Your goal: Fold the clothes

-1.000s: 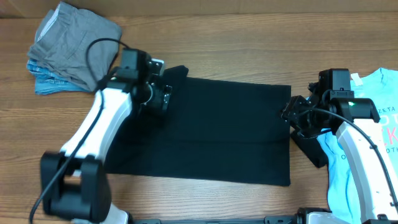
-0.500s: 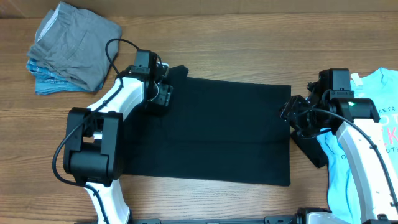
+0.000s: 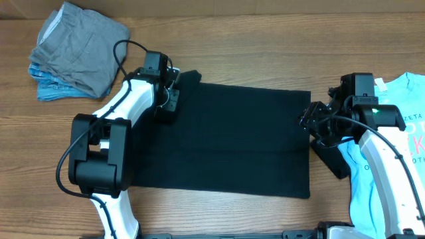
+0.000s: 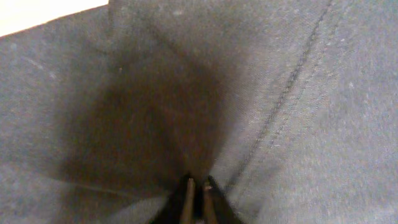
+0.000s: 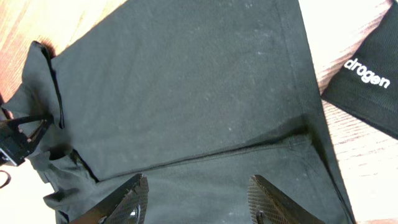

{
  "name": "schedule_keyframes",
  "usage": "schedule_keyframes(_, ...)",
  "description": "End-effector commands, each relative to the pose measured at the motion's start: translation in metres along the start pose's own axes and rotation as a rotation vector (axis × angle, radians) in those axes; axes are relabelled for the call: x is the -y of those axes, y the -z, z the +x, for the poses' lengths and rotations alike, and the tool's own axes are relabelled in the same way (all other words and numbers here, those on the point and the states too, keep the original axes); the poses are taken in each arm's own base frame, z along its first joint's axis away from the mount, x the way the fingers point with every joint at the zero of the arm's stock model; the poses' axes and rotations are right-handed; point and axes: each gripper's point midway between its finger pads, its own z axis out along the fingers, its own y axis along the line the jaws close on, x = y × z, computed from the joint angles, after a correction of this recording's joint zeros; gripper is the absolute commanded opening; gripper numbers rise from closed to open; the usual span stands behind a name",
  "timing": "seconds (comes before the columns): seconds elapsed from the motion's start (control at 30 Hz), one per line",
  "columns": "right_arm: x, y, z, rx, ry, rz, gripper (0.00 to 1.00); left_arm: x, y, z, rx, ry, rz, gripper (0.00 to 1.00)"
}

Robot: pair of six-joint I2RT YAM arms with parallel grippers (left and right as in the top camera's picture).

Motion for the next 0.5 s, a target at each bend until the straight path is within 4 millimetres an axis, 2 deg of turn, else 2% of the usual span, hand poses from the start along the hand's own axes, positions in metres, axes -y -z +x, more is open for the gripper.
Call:
schedule_keyframes(0.0, -0.009, 0.010, -0.008, 0.042, 0.022, -0.029, 0.56, -0.002, 0.009, -0.019, 0.023, -0.015, -0.008, 0.04)
schedule_keyframes(0.07, -0.008, 0.010, -0.010, 0.050, 0.024, -0.023, 0.56, -0.002, 0.016, -0.026, 0.028, -0.015, -0.008, 0.07)
schedule_keyframes(0.13, -0.008, 0.010, -0.010, 0.053, 0.024, -0.021, 0.56, -0.001, 0.021, -0.029, 0.024, -0.015, -0.002, 0.33)
schedule_keyframes(0.2, -0.007, 0.010, -0.011, 0.055, 0.024, -0.018, 0.56, 0.005, 0.022, -0.024, 0.002, -0.015, 0.030, 0.41)
schedule_keyframes(0.37, -0.007, 0.010, -0.012, 0.059, 0.025, -0.017, 0.56, 0.015, 0.016, -0.001, -0.076, -0.010, 0.085, 0.47)
schedule_keyframes(0.47, -0.008, 0.010, -0.013, 0.063, 0.027, -0.019, 0.56, 0.018, 0.006, 0.013, -0.096, -0.017, 0.088, 0.50)
